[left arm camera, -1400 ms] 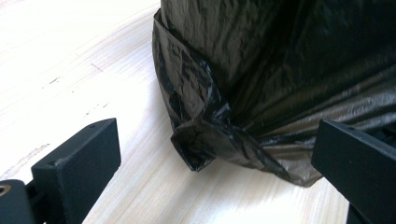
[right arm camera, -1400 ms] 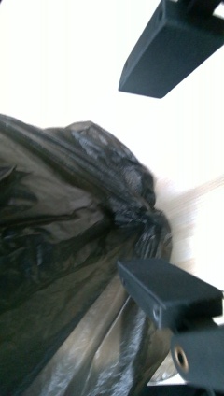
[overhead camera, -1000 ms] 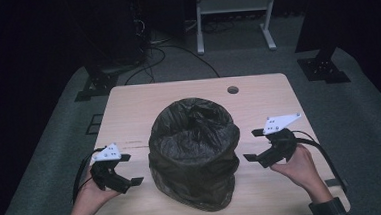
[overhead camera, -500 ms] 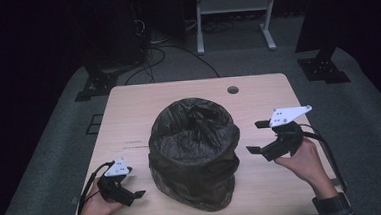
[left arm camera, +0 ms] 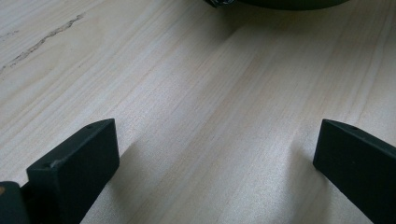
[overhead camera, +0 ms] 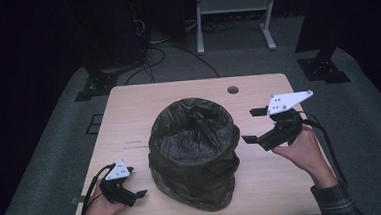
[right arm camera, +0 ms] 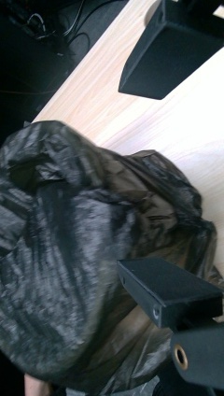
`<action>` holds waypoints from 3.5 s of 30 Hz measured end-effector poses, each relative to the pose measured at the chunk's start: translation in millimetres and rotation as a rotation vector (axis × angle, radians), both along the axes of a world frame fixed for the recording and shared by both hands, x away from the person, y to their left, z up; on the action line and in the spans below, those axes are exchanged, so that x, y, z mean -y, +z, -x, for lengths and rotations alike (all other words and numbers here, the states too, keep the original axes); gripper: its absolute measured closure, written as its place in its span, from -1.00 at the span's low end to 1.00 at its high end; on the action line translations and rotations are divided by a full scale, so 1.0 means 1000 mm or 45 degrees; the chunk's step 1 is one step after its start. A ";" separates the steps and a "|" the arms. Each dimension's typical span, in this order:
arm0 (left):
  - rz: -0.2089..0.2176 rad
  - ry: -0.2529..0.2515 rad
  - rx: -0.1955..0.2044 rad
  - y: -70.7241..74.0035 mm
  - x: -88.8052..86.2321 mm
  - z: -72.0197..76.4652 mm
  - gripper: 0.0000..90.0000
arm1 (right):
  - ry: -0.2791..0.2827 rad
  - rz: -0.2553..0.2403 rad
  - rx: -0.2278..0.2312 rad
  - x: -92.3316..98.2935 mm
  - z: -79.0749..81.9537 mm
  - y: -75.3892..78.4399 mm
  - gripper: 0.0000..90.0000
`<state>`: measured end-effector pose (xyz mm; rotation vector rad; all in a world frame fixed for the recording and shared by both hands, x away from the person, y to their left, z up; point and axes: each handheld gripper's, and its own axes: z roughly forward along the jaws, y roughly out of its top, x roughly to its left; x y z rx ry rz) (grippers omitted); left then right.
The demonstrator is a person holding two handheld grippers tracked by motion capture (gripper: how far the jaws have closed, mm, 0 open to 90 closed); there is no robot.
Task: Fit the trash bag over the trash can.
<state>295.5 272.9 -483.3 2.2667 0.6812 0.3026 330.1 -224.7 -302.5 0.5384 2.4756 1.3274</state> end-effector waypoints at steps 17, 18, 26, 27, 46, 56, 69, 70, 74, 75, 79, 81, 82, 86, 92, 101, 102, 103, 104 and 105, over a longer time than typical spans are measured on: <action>0.000 -0.001 -0.002 0.000 0.000 0.000 -1.00 | 0.141 0.087 -0.013 -0.061 -0.024 0.025 -0.74; 0.000 -0.001 -0.002 0.000 0.000 0.000 -1.00 | 0.155 0.094 -0.014 -0.064 -0.026 0.025 -0.74; 0.000 -0.001 -0.002 0.000 0.000 0.000 -1.00 | 0.228 0.200 -0.066 -0.100 -0.038 0.019 -0.74; 0.000 -0.001 -0.002 0.000 0.000 0.000 -1.00 | 0.225 0.222 -0.074 -0.104 -0.039 0.016 -0.74; -0.001 -0.006 -0.004 0.000 0.000 0.000 -1.00 | 0.255 0.451 -0.207 -0.136 -0.047 -0.001 -0.74; 0.002 -0.010 -0.004 0.000 0.000 0.000 -1.00 | 0.255 0.595 -0.259 -0.154 -0.047 -0.017 -0.73; 0.003 -0.012 -0.004 0.000 0.000 0.000 -1.00 | 0.255 0.607 -0.243 -0.156 -0.045 -0.010 -0.73; 0.003 -0.012 -0.004 0.000 0.000 0.000 -1.00 | 0.256 0.582 -0.230 -0.154 -0.044 -0.005 -0.74; 0.003 -0.012 -0.004 0.000 0.000 0.000 -1.00 | 0.267 0.472 -0.175 -0.150 -0.042 0.019 -0.75; 0.003 -0.012 -0.004 0.000 0.000 0.000 -1.00 | 0.256 0.466 -0.149 -0.152 -0.042 0.024 -0.77; 0.003 -0.012 -0.004 0.000 0.000 0.000 -1.00 | 0.248 0.433 -0.077 -0.165 -0.042 0.035 -0.77; 0.002 -0.013 -0.004 0.000 0.000 0.000 -1.00 | 0.240 0.453 -0.074 -0.174 -0.046 0.034 -0.77; 0.002 -0.013 -0.004 0.000 0.000 0.000 -1.00 | 0.228 0.457 -0.082 -0.179 -0.047 0.032 -0.77; 0.001 -0.016 -0.003 0.000 0.000 0.000 -1.00 | 0.239 0.468 -0.112 -0.196 -0.056 0.023 -0.77; 0.003 -0.016 -0.003 0.000 0.000 0.000 -1.00 | 0.244 0.500 -0.170 -0.212 -0.066 0.004 -0.76; 0.001 -0.017 -0.003 0.000 0.000 0.000 -1.00 | 0.270 0.628 -0.292 -0.226 -0.075 -0.019 -0.73; 0.001 -0.016 -0.002 0.000 0.000 0.000 -1.00 | 0.270 0.646 -0.300 -0.227 -0.075 -0.021 -0.74; 0.000 -0.017 -0.002 0.000 0.000 0.000 -1.00 | 0.277 0.656 -0.310 -0.228 -0.076 -0.023 -0.74; 0.002 -0.017 -0.002 0.000 0.000 0.000 -1.00 | 0.279 0.668 -0.320 -0.229 -0.076 -0.024 -0.73; 0.001 -0.018 -0.002 0.000 0.000 0.000 -1.00 | 0.277 0.682 -0.327 -0.230 -0.075 -0.025 -0.74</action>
